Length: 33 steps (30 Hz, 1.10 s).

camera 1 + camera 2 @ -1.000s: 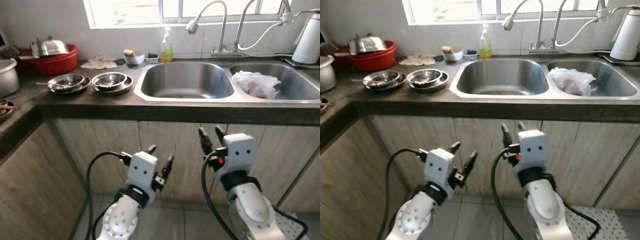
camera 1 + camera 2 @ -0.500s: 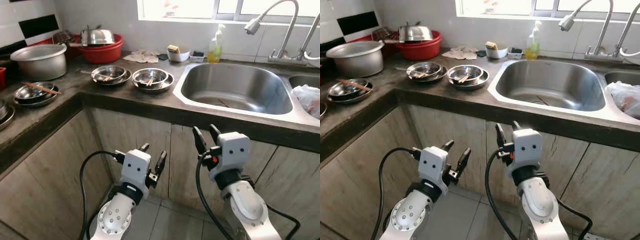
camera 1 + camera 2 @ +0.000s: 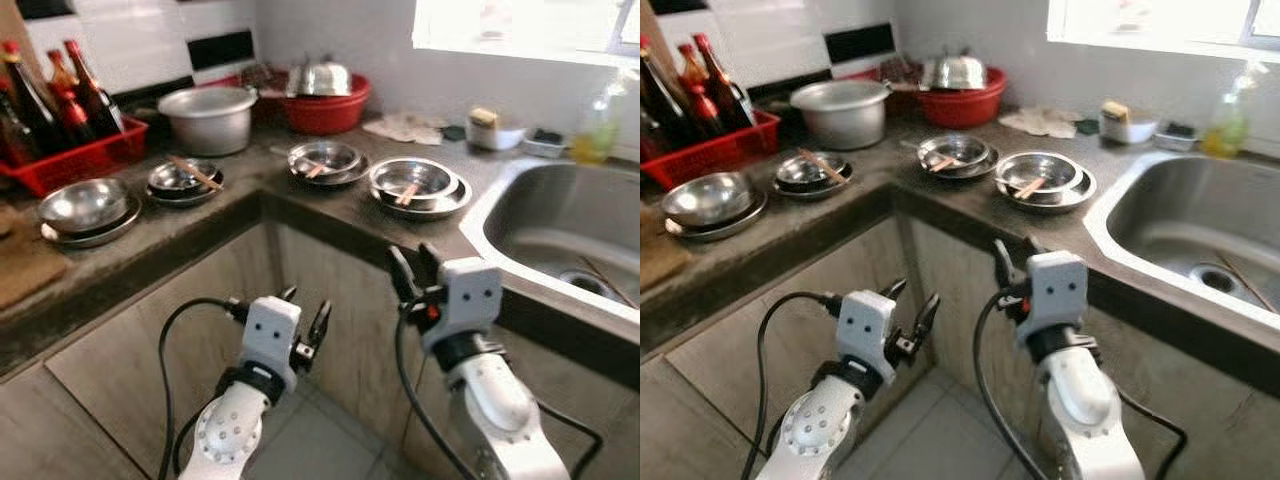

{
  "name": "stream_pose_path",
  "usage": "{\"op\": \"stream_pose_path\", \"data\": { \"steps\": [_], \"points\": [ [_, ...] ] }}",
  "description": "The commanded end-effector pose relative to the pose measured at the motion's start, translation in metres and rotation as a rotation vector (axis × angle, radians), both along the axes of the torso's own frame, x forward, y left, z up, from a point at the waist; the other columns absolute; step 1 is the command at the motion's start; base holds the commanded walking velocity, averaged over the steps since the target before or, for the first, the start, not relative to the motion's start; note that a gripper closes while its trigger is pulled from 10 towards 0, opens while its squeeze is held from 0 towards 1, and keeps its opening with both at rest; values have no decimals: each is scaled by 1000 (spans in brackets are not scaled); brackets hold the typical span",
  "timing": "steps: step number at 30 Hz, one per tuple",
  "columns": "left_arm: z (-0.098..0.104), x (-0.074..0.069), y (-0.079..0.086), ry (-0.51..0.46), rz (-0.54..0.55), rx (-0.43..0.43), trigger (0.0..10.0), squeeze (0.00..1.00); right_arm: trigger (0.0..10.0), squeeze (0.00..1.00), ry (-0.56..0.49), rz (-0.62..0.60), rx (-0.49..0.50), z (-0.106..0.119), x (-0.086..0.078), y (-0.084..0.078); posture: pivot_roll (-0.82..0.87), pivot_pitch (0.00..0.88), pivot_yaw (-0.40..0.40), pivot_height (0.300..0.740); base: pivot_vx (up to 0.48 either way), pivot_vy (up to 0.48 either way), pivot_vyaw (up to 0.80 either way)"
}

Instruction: Kitchen organization

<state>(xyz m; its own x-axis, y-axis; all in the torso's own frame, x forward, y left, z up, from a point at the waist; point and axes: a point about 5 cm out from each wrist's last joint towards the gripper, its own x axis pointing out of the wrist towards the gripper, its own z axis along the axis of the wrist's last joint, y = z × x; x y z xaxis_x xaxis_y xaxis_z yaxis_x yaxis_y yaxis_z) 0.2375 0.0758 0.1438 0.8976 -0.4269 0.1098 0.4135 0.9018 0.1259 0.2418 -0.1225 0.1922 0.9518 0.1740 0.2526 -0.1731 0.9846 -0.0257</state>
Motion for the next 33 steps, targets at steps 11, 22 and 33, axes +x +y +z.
{"op": "stream_pose_path", "data": {
  "steps": [11,22,33],
  "points": [
    [2,-1,-1,-2,11,-7,10000,0,10000,0,-47,39,17,11,2,3,4,0,6,740,164,0,800],
    [3,0,-3,-10,-1,-7,10000,0,10000,0,-70,56,5,17,9,6,3,0,6,740,236,0,800],
    [2,0,-3,-8,2,-5,10000,0,10000,0,-65,63,4,19,16,5,4,0,5,740,342,0,145]
  ]
}}
